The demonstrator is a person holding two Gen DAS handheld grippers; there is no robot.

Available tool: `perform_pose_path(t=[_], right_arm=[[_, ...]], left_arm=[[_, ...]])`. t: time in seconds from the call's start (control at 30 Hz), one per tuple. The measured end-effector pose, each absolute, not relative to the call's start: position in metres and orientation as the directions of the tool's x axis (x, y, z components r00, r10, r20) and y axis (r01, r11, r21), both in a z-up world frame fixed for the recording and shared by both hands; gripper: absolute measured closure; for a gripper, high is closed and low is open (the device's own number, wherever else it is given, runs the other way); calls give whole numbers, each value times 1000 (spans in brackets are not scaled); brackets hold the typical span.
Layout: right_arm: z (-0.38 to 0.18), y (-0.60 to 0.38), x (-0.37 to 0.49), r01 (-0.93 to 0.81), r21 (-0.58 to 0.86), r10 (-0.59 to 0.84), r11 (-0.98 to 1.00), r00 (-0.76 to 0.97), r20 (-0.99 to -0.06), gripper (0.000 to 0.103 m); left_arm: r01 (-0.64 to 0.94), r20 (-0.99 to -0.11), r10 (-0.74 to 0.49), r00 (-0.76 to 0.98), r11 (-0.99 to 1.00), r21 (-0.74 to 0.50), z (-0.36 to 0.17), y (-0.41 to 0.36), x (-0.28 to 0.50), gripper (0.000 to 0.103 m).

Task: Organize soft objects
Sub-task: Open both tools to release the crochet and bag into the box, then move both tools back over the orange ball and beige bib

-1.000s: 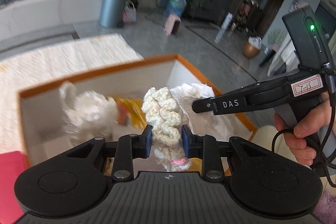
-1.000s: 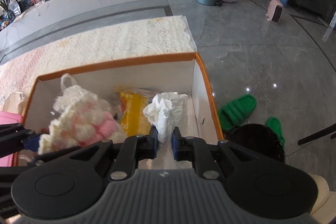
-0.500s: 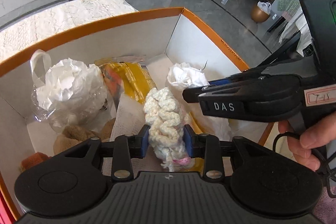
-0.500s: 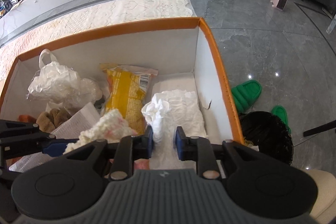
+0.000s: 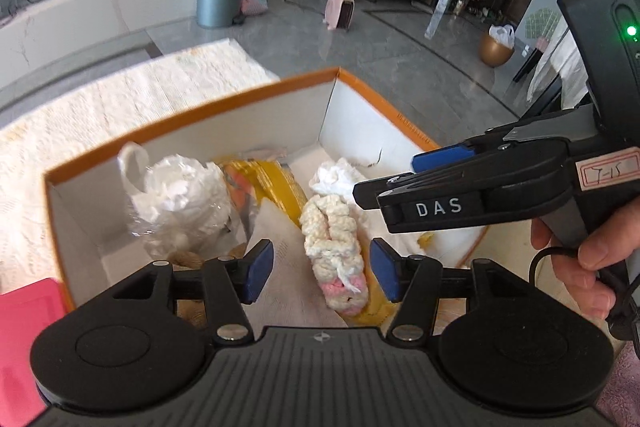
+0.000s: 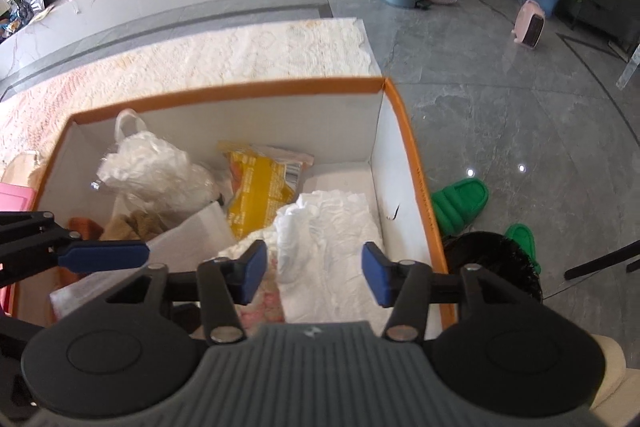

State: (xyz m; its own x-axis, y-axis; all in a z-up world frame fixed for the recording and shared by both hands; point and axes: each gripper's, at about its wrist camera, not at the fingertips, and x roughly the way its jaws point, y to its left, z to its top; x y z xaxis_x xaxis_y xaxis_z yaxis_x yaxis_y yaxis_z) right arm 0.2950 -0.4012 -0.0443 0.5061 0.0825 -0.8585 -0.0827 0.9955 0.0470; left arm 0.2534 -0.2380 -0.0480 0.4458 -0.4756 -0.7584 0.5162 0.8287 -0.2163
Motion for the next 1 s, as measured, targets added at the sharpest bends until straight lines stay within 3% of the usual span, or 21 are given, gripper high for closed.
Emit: perform_pose_path(t=[0.23, 0.6, 0.87, 1.0], right_arm=[[-6, -393, 259, -73, 71, 101, 995, 584, -805, 27], [19, -343, 160, -84, 155, 162, 984, 771, -615, 26], [-2, -301, 106, -71, 351, 269, 934, 786, -556, 26], [-13, -273, 85, -80, 350, 272, 933, 794, -544, 26]], left_arm=[[503, -667, -491, 561, 842, -196, -15, -212, 209, 38], [417, -501, -393, 771, 906, -70, 15, -151, 121, 38], [323, -516, -290, 806, 946, -27, 5, -105, 85, 38], [275, -537, -251, 806, 961, -37, -6, -81, 73, 38]])
